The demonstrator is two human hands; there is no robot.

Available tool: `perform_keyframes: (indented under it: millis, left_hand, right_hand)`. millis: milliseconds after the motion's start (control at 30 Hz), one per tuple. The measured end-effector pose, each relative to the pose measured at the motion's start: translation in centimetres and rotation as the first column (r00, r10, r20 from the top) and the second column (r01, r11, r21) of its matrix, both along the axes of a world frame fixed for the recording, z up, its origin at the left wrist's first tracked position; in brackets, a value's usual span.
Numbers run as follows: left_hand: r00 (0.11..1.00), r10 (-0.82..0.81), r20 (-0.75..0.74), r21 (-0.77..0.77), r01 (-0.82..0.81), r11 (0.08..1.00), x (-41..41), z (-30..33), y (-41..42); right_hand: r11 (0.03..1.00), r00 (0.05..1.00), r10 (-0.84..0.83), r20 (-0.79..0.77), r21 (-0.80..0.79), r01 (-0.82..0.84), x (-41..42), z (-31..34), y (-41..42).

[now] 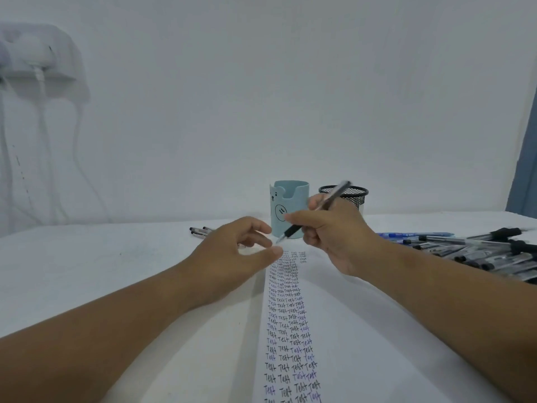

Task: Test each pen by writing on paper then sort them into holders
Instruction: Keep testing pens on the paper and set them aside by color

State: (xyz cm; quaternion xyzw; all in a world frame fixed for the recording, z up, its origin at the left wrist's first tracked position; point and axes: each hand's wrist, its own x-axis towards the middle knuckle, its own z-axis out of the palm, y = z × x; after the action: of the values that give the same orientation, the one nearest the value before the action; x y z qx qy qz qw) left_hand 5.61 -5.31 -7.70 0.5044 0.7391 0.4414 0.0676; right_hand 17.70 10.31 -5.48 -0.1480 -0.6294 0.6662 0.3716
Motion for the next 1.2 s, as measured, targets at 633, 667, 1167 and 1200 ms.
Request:
perform_keyframes:
  millis: [633, 667, 1167, 1200]
  left_hand:
    - [0.945, -0.098, -0.312, -0.232, 0.024, 0.972, -0.7, -0.1, -0.3]
    - [0.942, -0.102, -0.319, -0.234, 0.025, 0.972, -0.8, -0.1, -0.3]
    - [0.932, -0.131, -0.337, -0.255, 0.044, 0.966, -0.7, -0.1, -0.5]
    - [0.933, -0.131, -0.336, -0.255, 0.044, 0.966, -0.7, -0.1, -0.4]
  right_hand:
    - [0.850, 0.920, -0.146, 0.364, 0.522, -0.072, 0.3, -1.7, 2.1]
    - [0.845, 0.916, -0.169, 0.363, 0.532, -0.054, 0.2, -1.8, 2.3]
    - [0.815, 0.904, -0.169, 0.393, 0.571, -0.097, -0.1, -2.2, 2.7]
    - [0.825, 0.911, -0.159, 0.381, 0.559, -0.090, -0.1, -2.3, 2.7]
